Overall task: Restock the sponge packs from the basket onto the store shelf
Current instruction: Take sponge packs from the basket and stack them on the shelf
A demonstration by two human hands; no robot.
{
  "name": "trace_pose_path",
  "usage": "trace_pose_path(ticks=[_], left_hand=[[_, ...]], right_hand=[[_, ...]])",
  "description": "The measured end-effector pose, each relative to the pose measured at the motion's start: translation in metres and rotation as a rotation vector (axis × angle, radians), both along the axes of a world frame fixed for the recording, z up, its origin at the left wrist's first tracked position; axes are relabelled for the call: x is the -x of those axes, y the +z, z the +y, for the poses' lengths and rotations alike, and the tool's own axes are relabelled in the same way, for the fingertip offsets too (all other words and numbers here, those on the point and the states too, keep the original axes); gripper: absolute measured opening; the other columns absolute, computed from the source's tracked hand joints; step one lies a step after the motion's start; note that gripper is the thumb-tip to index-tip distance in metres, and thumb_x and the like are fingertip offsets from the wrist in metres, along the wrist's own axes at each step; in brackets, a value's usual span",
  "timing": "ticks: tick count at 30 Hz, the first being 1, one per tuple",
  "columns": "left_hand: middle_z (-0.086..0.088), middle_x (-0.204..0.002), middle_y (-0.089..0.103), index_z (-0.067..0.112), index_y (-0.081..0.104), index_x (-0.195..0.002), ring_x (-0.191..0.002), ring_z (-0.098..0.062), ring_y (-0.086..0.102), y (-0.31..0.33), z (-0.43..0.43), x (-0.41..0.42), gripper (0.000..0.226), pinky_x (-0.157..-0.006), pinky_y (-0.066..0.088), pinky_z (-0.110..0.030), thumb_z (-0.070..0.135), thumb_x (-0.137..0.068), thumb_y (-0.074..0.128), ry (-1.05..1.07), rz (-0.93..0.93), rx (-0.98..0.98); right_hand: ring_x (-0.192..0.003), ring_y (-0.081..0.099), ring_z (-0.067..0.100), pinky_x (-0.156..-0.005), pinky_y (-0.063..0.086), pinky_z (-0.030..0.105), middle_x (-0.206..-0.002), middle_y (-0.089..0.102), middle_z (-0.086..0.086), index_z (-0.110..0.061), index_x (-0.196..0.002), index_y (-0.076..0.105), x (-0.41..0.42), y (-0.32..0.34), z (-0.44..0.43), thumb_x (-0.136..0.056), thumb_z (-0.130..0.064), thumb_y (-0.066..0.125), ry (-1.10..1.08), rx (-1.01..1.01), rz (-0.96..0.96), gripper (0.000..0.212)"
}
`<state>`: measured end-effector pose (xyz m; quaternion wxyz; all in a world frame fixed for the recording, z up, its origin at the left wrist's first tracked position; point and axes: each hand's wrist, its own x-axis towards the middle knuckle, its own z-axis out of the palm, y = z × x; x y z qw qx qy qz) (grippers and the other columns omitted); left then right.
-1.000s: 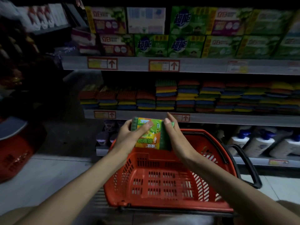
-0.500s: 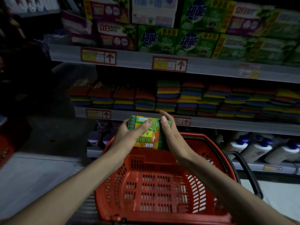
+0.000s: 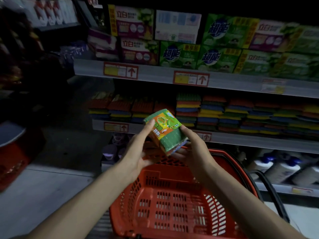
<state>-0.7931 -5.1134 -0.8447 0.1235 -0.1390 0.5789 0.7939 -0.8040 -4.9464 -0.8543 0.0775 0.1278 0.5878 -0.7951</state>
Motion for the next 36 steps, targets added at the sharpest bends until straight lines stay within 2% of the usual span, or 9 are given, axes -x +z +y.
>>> trace_pose_path(ticks=[3,8,11,14,19,23,27,32,36], left_hand=[[-0.005,-0.110,0.077,0.022,0.068,-0.121,-0.101,-0.023,0.075,-0.004,0.002,-0.003,0.062,-0.087,0.061,-0.051,0.055,-0.071,0.082,-0.008,0.015,-0.008],[-0.008,-0.115,0.076,0.016,0.065,-0.123,-0.100,-0.024,0.076,-0.007,-0.002,0.005,0.051,-0.087,0.062,-0.044,0.032,-0.078,0.085,0.095,0.042,-0.052],[-0.009,-0.113,0.076,0.011,0.066,-0.119,-0.104,-0.025,0.074,-0.009,-0.007,0.020,0.048,-0.089,0.061,-0.044,0.028,-0.079,0.086,0.213,0.051,-0.102],[-0.011,-0.113,0.075,0.009,0.067,-0.117,-0.108,-0.025,0.072,-0.011,-0.010,0.036,0.048,-0.083,0.062,-0.038,0.027,-0.077,0.087,0.279,0.063,-0.126],[-0.013,-0.112,0.074,0.008,0.067,-0.113,-0.105,-0.025,0.073,-0.011,-0.007,0.059,0.044,-0.078,0.061,-0.032,0.028,-0.079,0.087,0.368,0.096,-0.128],[-0.012,-0.111,0.075,0.009,0.069,-0.111,-0.103,-0.023,0.074,-0.011,0.000,0.074,0.044,-0.081,0.061,-0.034,0.032,-0.078,0.087,0.401,0.159,-0.096],[-0.007,-0.108,0.075,0.012,0.072,-0.110,-0.104,-0.020,0.072,-0.007,0.008,0.085,0.033,-0.082,0.060,-0.031,0.033,-0.086,0.081,0.434,0.206,-0.081],[-0.004,-0.121,0.068,0.020,0.070,-0.100,-0.114,-0.022,0.066,0.001,0.018,0.096,0.012,-0.080,0.056,-0.027,0.031,-0.098,0.067,0.446,0.199,-0.099],[-0.003,-0.125,0.058,0.013,0.063,-0.132,-0.087,-0.010,0.062,0.001,0.025,0.104,0.029,-0.080,0.055,-0.029,0.020,-0.105,0.055,0.450,0.183,-0.087]], right_hand=[[-0.103,0.075,0.034,-0.096,0.059,0.050,-0.124,0.071,0.018,-0.013,-0.135,0.058,0.002,0.003,-0.008,-0.094,-0.041,0.068,-0.002,0.066,-0.018,0.050],[-0.100,0.076,0.032,-0.096,0.059,0.046,-0.120,0.070,0.017,-0.012,-0.126,0.050,0.006,0.013,-0.026,-0.096,-0.032,0.069,-0.039,0.103,0.037,0.041],[-0.101,0.076,0.027,-0.099,0.058,0.047,-0.120,0.070,0.012,-0.015,-0.125,0.053,0.008,0.015,-0.034,-0.095,-0.038,0.070,-0.022,-0.017,0.068,0.041],[-0.109,0.071,0.021,-0.095,0.059,0.043,-0.121,0.068,0.006,-0.021,-0.122,0.059,0.010,0.018,-0.037,-0.095,-0.041,0.070,-0.016,-0.151,0.114,0.036],[-0.108,0.065,0.012,-0.091,0.059,0.037,-0.120,0.067,-0.001,-0.026,-0.128,0.060,0.019,0.023,-0.035,-0.099,-0.024,0.067,0.000,-0.265,0.191,0.030],[-0.106,0.062,0.006,-0.090,0.057,0.035,-0.122,0.063,-0.008,-0.028,-0.141,0.054,0.027,0.024,-0.036,-0.098,-0.012,0.064,0.048,-0.289,0.235,0.047],[-0.129,0.055,0.018,-0.106,0.051,0.044,-0.152,0.048,-0.005,-0.035,-0.156,0.040,0.034,0.021,-0.034,-0.092,-0.015,0.068,0.105,-0.316,0.252,0.072],[-0.131,0.053,0.016,-0.107,0.051,0.045,-0.162,0.036,-0.007,-0.038,-0.160,0.030,0.046,0.020,-0.030,-0.094,-0.010,0.065,0.117,-0.287,0.227,0.079],[-0.141,0.044,0.021,-0.110,0.048,0.048,-0.165,0.030,-0.005,-0.035,-0.162,0.024,0.056,0.018,-0.026,-0.096,-0.012,0.064,0.112,-0.285,0.191,0.081]])
